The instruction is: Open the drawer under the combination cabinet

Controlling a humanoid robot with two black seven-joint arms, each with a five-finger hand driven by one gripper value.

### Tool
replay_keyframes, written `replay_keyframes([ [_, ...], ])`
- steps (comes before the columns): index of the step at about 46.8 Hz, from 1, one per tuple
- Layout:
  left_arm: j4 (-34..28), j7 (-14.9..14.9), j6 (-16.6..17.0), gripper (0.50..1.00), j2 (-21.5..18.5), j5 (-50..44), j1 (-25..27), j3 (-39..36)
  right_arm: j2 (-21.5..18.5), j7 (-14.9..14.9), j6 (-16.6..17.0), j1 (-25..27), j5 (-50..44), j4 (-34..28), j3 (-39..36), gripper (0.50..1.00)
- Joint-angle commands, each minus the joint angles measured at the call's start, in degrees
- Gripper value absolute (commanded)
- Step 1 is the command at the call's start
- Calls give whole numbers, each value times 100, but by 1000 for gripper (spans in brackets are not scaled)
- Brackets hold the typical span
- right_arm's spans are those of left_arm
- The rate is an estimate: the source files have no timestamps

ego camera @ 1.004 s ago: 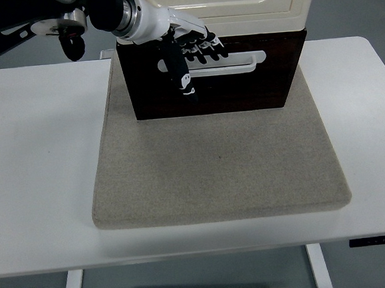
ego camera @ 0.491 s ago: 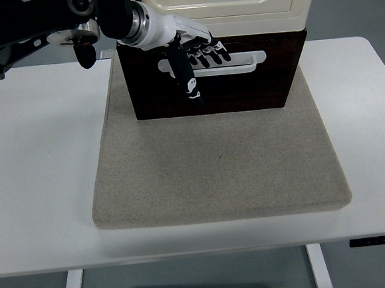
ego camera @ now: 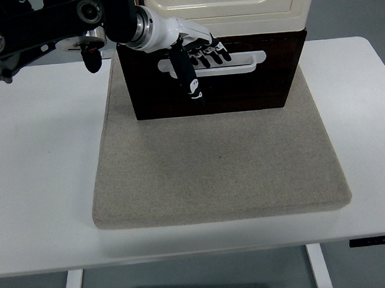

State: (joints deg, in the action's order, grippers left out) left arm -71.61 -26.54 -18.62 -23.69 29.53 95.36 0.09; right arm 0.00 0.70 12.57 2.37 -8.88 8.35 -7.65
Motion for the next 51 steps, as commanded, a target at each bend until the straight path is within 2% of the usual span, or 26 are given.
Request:
replay_keyframes([
  [1, 25, 0, -1, 1000, 5, 0, 0, 0, 0, 0, 0, 0, 0, 0, 0, 926],
  [51, 157, 0, 34, 1000, 172, 9, -123, -9, 0, 0, 0, 0, 0, 0, 0, 926],
])
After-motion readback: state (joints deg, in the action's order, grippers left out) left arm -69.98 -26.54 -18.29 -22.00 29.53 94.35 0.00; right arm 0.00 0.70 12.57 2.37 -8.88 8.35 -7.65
